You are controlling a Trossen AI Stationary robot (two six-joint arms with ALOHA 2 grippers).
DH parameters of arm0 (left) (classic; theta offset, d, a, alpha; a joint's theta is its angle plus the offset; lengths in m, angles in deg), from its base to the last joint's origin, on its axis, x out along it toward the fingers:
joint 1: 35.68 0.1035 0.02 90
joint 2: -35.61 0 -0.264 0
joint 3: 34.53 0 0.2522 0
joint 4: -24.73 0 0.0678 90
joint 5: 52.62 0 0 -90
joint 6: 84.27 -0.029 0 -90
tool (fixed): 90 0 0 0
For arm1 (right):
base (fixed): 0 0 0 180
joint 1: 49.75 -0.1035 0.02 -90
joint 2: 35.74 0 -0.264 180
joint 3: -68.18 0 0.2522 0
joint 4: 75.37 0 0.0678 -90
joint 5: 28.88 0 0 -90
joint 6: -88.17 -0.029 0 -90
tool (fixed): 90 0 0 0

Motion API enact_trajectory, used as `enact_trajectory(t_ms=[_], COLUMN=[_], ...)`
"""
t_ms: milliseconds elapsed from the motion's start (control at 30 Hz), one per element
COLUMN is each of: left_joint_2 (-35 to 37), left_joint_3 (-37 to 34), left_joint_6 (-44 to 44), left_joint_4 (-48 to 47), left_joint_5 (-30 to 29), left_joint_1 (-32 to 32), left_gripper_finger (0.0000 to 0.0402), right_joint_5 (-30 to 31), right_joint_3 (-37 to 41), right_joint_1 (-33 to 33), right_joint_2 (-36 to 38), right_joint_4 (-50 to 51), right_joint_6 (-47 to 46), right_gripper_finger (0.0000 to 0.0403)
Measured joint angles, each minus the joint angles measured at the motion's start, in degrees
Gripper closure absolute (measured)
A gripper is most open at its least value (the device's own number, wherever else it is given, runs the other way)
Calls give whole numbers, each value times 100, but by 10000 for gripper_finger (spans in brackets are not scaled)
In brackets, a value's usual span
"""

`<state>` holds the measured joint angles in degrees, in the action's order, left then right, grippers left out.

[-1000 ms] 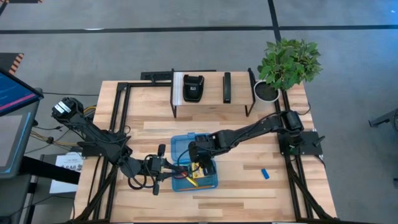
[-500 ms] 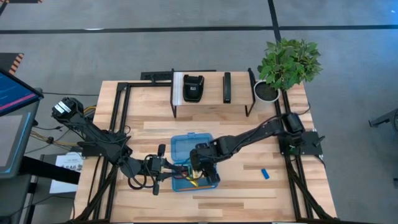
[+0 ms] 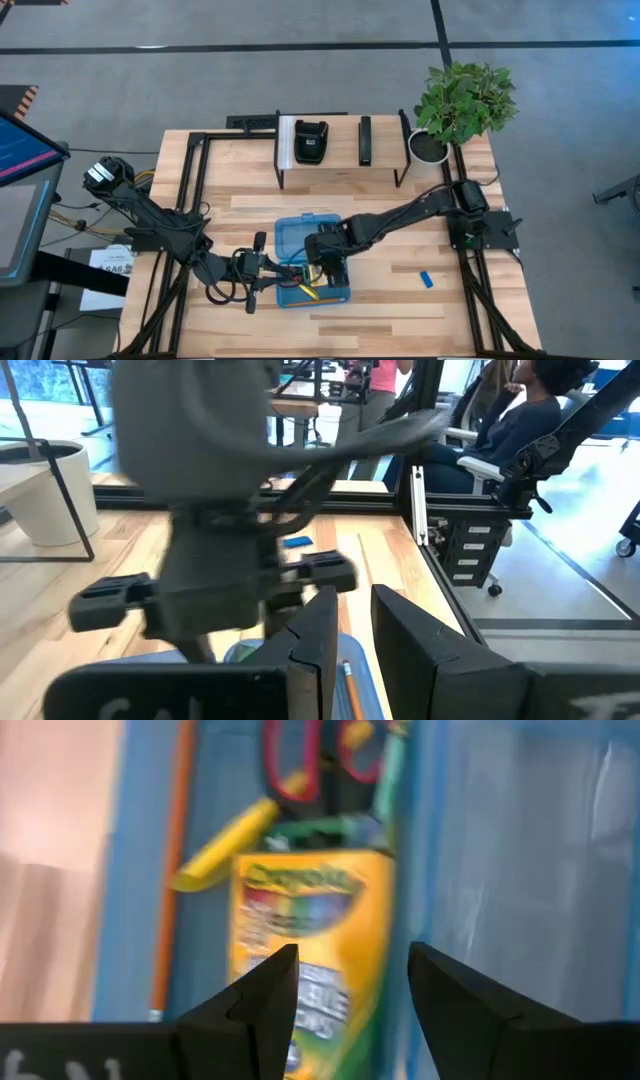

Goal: Pack school essentials
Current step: Put the yellow crayon box into the blue supply box

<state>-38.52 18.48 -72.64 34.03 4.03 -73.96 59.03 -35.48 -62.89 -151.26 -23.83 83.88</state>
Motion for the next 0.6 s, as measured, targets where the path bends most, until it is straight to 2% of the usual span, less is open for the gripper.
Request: enact_trajectory(t_ms=[233,333,600], left_joint_2=[0,0,0], left_joint_3=[0,0,0], left_joint_6=[2,0,2], left_joint_4=[-14,-12,-2], left_joint_5=[0,2,0], left_joint_1=[0,0,0], left_gripper_finger=[349,349,349], right_joint_5=[-175,-508,-593], right_joint_3=[231,231,231], right_joint_1=[210,143,-66], right_joint_2=[-8,-8,-8], right_joint_4=[101,55,-40], right_joint_6=[-143,-171,-174], right_gripper_finger=[194,195,197])
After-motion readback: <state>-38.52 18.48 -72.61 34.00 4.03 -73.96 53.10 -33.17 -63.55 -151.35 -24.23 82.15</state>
